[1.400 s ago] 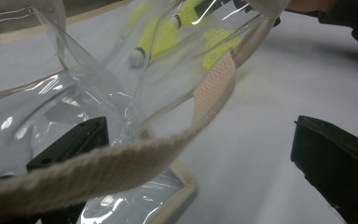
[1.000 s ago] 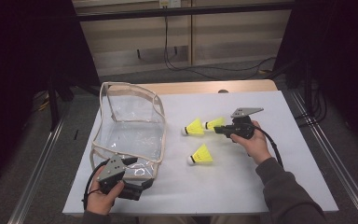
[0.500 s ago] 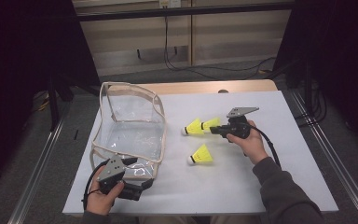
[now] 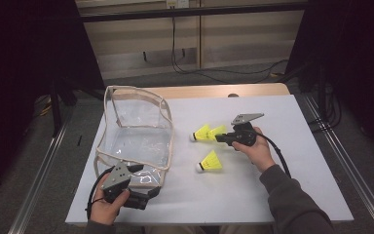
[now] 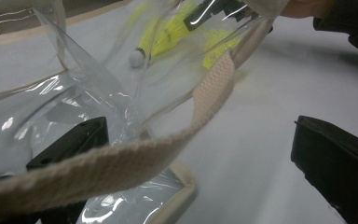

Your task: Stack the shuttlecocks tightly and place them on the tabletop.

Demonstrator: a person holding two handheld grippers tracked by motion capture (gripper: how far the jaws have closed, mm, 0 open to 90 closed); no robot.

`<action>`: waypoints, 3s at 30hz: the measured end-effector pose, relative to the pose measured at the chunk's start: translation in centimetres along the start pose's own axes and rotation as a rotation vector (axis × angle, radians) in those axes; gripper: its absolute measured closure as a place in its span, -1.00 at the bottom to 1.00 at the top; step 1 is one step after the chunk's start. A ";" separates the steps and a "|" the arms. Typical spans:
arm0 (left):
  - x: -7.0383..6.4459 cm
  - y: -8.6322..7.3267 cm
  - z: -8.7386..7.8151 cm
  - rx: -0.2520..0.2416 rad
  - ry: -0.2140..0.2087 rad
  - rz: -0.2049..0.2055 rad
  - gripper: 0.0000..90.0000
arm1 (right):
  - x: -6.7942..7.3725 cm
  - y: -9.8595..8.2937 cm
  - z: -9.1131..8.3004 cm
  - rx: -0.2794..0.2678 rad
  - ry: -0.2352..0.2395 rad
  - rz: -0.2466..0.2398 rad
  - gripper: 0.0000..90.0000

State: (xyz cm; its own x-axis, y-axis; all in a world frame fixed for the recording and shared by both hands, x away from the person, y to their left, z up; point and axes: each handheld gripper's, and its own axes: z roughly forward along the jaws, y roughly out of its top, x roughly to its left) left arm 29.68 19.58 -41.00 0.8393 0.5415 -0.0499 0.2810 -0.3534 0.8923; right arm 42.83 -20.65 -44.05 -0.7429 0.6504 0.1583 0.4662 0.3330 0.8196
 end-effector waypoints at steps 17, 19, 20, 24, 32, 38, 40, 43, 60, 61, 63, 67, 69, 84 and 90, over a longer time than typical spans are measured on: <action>0.0 0.0 -0.1 0.000 0.002 0.009 -0.90 | 0.7 -0.2 0.7 0.021 0.012 -0.015 0.97; 0.0 0.0 -0.1 0.000 0.001 0.009 -0.90 | 0.5 -0.3 0.8 0.019 0.011 -0.007 0.97; 0.0 0.0 -0.1 0.000 0.001 0.009 -0.90 | 0.5 -0.4 0.8 0.018 0.014 -0.002 0.97; 0.0 0.0 -0.1 -0.001 0.001 0.009 -0.90 | 0.7 -0.4 0.9 0.019 0.019 -0.008 0.97; 0.0 0.0 0.0 -0.001 0.001 0.008 -0.90 | 0.9 -0.3 1.2 0.014 0.031 -0.010 0.97; 0.0 0.0 -0.1 0.001 0.000 0.009 -0.90 | 1.1 -0.3 1.3 0.005 0.045 -0.008 0.96; 0.0 0.1 -0.1 -0.001 -0.001 0.005 -0.90 | 1.1 -0.4 1.4 0.007 0.049 -0.007 0.96; 0.0 0.0 -0.1 -0.001 0.001 0.008 -0.90 | 1.1 -0.4 1.4 0.009 0.050 -0.009 0.96; -0.1 0.0 0.0 -0.001 0.008 0.014 -0.90 | 0.8 -0.7 1.8 0.024 0.029 -0.003 0.87; -0.1 0.0 0.0 -0.005 0.003 0.007 -0.90 | 0.8 -0.7 1.8 0.029 0.020 0.000 0.85; -0.1 0.0 0.0 -0.006 0.003 0.008 -0.90 | 0.7 -0.8 1.7 0.038 0.009 -0.008 0.78; -0.2 0.0 0.1 0.000 0.004 0.008 -0.91 | 0.5 -0.7 1.4 0.034 0.005 0.003 0.72; -0.1 0.0 0.0 0.002 0.005 0.010 -0.91 | 0.5 -0.7 1.2 0.036 0.005 0.002 0.70; -0.2 0.0 0.0 0.001 0.006 0.008 -0.90 | 0.3 -1.0 0.0 0.014 -0.003 0.018 0.59; -0.2 0.0 0.0 0.002 0.007 0.007 -0.91 | 0.3 -1.1 -0.8 0.010 -0.020 0.011 0.50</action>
State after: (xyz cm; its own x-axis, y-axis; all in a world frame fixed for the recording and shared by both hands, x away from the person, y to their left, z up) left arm 29.53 19.43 -41.03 0.8379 0.5444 -0.0399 0.2755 -0.3588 0.8918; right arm 41.73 -21.38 -44.51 -0.7280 0.6677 0.1556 0.4787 0.3325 0.8126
